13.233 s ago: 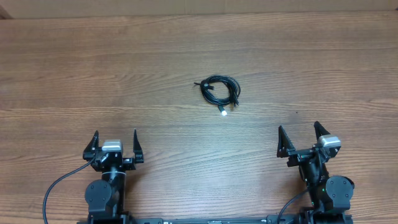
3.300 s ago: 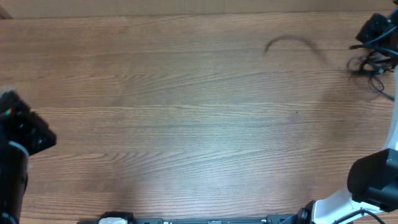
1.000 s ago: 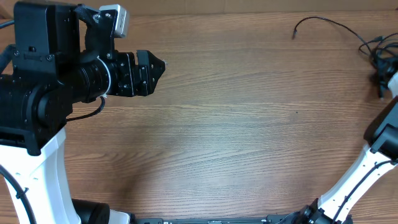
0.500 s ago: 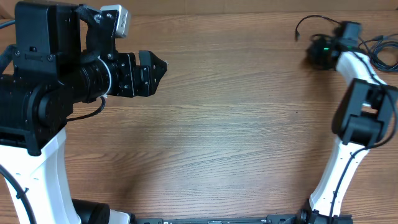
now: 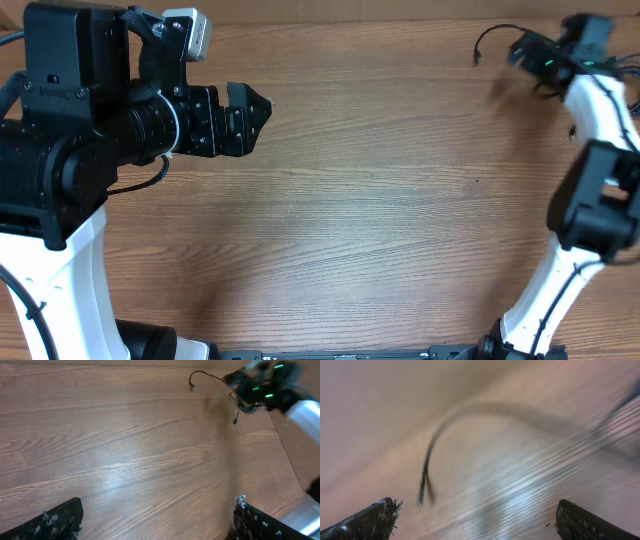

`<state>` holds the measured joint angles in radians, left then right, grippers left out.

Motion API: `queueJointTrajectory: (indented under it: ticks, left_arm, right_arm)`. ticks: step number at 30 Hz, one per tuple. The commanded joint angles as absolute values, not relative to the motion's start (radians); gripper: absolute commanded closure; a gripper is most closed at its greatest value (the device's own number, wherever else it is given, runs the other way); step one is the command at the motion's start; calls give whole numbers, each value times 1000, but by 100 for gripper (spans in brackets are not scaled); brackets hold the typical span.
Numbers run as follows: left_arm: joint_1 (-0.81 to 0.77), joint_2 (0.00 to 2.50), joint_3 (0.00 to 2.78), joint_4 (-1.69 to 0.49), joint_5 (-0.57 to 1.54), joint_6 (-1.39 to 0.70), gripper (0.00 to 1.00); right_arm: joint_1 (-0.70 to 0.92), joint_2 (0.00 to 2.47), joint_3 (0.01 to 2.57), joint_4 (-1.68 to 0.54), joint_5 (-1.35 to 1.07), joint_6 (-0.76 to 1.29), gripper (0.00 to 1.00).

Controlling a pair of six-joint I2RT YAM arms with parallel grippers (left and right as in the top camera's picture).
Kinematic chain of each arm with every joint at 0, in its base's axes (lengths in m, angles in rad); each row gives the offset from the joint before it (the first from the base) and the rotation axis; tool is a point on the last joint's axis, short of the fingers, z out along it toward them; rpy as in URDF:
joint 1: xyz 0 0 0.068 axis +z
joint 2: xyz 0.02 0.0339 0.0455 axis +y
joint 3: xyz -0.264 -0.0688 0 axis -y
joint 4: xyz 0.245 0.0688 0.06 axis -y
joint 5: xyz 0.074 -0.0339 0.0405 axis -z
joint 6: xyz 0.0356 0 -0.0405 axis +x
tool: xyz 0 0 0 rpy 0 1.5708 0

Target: Untangle cables

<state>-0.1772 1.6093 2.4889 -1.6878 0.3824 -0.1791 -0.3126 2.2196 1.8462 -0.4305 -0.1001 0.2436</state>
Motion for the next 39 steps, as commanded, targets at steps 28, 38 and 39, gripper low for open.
queueJointTrajectory:
  ticks: [28, 38, 39]
  left_arm:
    - [-184, 1604, 2490, -1689, 355, -134, 0]
    - [-185, 1634, 2489, -1689, 304, -108, 0]
    - [-184, 1638, 2489, -1689, 304, -108, 0]
  right_arm:
    - [-438, 2006, 1890, -164, 267, -60, 5]
    - [-560, 2276, 1886, 97, 215, -57, 30]
    - [-568, 2305, 1886, 126, 215, -57, 30]
